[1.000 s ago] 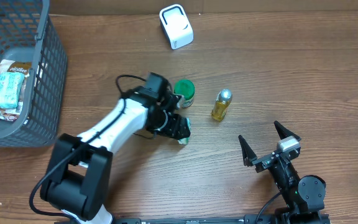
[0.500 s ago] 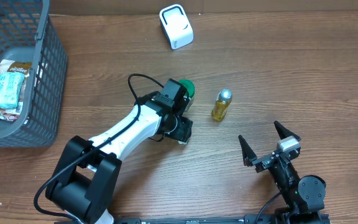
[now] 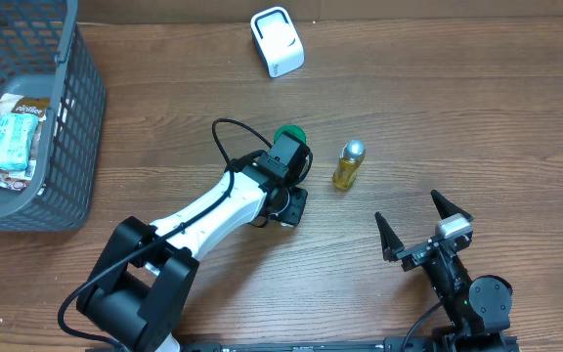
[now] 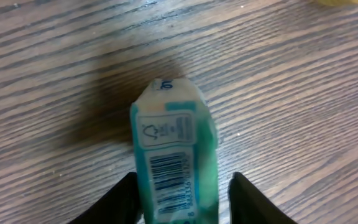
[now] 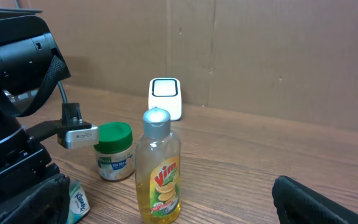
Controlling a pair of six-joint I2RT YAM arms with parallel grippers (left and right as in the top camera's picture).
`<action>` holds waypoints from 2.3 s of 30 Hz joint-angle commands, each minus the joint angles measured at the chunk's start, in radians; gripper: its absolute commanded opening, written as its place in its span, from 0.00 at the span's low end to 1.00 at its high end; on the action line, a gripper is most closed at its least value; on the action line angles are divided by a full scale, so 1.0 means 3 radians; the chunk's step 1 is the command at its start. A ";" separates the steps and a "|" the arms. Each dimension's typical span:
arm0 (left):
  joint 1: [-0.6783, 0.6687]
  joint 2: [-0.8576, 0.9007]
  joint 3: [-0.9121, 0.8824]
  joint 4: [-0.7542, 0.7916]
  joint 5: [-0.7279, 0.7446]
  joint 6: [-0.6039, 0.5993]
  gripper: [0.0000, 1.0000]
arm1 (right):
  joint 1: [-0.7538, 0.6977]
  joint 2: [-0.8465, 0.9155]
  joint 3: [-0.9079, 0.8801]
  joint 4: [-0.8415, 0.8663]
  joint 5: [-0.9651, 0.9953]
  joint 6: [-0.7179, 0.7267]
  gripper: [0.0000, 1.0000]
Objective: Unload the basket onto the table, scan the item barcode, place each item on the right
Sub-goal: 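Withdraw the left gripper and reach into the grey basket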
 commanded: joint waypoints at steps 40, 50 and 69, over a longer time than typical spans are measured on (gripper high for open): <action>-0.0017 -0.0055 0.0226 -0.0037 -0.0752 -0.0633 0.66 | -0.0013 -0.0033 -0.0036 0.0019 0.0033 -0.0017 1.00; 0.0037 -0.0125 0.1111 -0.0834 -0.0764 -0.0355 0.63 | -0.0013 -0.0033 -0.0036 0.0019 0.0033 -0.0017 1.00; 0.0730 -0.0871 0.2740 -0.2279 -0.0984 0.0126 0.04 | -0.0013 -0.0033 -0.0036 0.0018 0.0033 -0.0017 1.00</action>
